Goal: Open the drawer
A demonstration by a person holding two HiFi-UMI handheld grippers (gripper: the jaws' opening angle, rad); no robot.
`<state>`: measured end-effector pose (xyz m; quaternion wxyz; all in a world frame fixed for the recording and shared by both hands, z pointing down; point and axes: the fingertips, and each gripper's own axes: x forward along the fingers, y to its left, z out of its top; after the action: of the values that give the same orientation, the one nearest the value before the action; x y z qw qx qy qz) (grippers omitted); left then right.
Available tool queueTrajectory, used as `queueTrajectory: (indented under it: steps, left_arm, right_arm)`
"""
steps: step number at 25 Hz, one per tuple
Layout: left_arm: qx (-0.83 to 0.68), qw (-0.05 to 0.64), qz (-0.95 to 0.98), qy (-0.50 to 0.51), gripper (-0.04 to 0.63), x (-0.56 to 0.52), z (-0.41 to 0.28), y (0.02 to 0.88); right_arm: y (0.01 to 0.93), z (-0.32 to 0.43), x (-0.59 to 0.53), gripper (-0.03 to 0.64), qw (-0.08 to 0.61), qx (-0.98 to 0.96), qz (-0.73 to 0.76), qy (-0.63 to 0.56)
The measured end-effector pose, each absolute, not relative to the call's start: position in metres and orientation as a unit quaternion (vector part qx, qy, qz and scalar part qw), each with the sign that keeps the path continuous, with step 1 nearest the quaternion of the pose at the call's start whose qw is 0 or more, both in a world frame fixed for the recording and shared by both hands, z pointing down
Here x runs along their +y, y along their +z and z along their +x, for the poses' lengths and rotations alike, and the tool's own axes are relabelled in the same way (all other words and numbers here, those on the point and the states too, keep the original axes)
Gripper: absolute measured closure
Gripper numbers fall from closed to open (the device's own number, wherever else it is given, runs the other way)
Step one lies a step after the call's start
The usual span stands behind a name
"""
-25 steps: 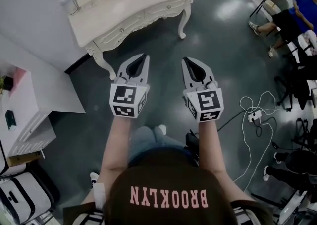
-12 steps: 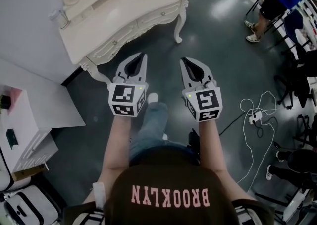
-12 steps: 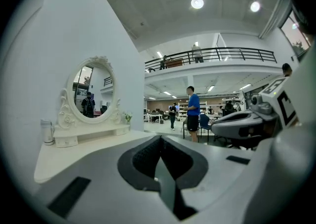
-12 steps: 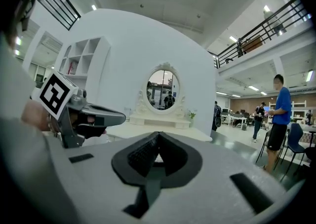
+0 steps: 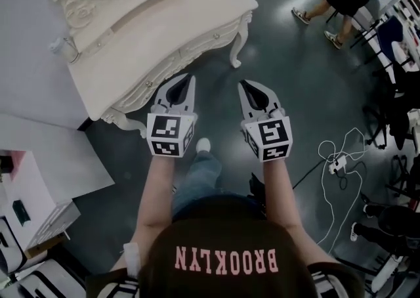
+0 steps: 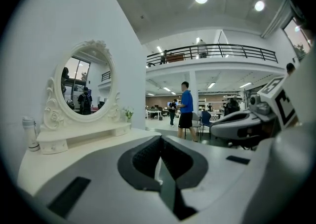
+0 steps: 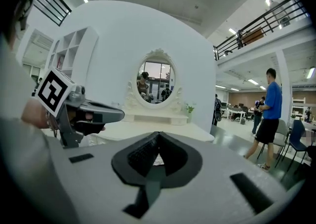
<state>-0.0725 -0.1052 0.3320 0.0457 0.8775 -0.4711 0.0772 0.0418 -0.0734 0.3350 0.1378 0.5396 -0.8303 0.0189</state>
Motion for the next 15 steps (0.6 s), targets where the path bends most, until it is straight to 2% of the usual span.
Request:
queueTrajectory:
  steps: [15]
  left_arm:
    - [-0.444,0.075,0.887,0.104,0.591,-0.249,-0.077,0.377]
  right_arm:
    - [0.391,0.028,-0.229,0.618,0.202,-0.823,0.528,0.057]
